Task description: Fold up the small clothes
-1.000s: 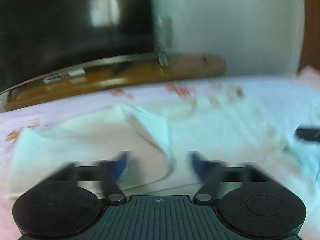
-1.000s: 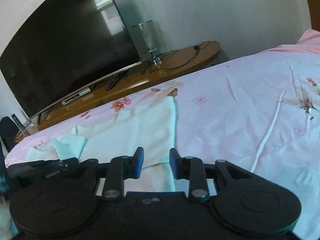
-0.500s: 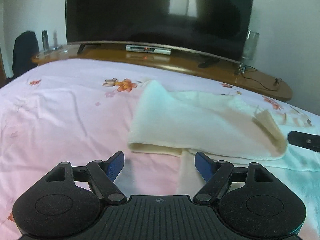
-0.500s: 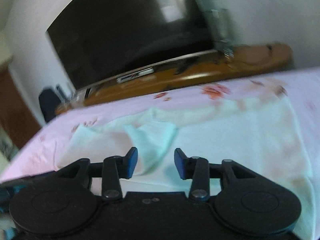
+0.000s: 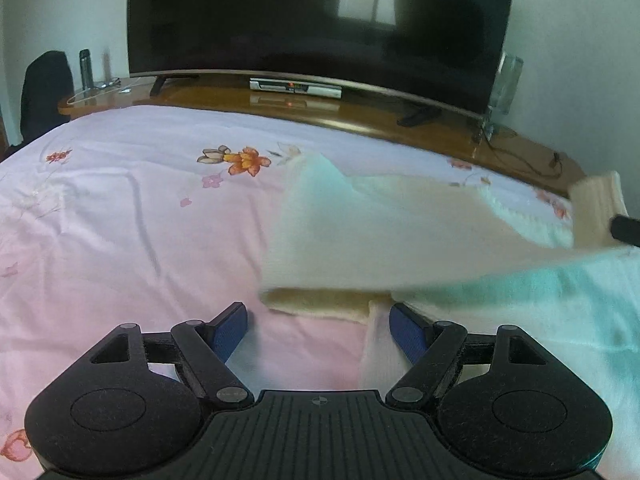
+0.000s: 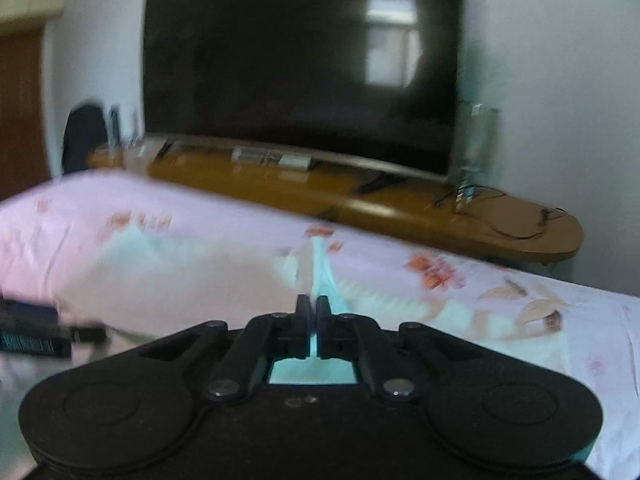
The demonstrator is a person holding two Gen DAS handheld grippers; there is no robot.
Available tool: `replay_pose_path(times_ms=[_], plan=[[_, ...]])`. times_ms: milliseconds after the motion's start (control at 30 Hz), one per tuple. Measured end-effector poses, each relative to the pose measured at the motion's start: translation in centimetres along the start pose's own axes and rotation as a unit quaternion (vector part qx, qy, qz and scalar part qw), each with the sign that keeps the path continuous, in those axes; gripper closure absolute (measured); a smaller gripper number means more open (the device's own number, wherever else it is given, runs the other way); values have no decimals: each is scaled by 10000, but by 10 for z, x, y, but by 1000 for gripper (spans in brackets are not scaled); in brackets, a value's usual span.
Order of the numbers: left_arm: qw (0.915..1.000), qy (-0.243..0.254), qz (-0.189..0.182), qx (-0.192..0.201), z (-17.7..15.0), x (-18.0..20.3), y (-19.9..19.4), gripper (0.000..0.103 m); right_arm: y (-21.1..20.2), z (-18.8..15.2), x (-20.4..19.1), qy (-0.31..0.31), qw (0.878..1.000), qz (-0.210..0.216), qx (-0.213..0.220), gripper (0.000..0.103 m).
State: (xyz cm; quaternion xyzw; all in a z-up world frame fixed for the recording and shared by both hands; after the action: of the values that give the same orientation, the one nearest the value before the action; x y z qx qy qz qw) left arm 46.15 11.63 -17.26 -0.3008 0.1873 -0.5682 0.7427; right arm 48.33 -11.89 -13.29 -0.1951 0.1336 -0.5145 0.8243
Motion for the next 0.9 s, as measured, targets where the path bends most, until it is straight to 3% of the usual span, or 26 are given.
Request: replay_pose_path(times_ms=[300, 700, 900], plan=[[9999, -52, -106, 79, 5, 15, -7, 26, -11, 2, 23, 303, 9995, 7, 29, 99], [9994, -196, -236, 177, 0, 16, -15, 26, -3, -2, 25, 340, 9994, 51, -18, 99], [10000, -32, -31, -33, 4, 16, 7, 26, -3, -2, 25, 353, 9994, 60, -19, 99]])
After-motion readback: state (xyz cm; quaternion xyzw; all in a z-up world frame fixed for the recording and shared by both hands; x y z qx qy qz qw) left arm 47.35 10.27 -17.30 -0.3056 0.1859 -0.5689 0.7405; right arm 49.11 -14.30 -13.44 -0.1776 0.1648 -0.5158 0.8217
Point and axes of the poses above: each gripper's, at about its wrist camera, not at the fingertips, and y roughly the way its jaws point, x to its right, z to its top, the point moved 9 cm from there along y, roughly the way its jaws point, and after that the axes turned 2 degrees about z, right-handed, at the moved point
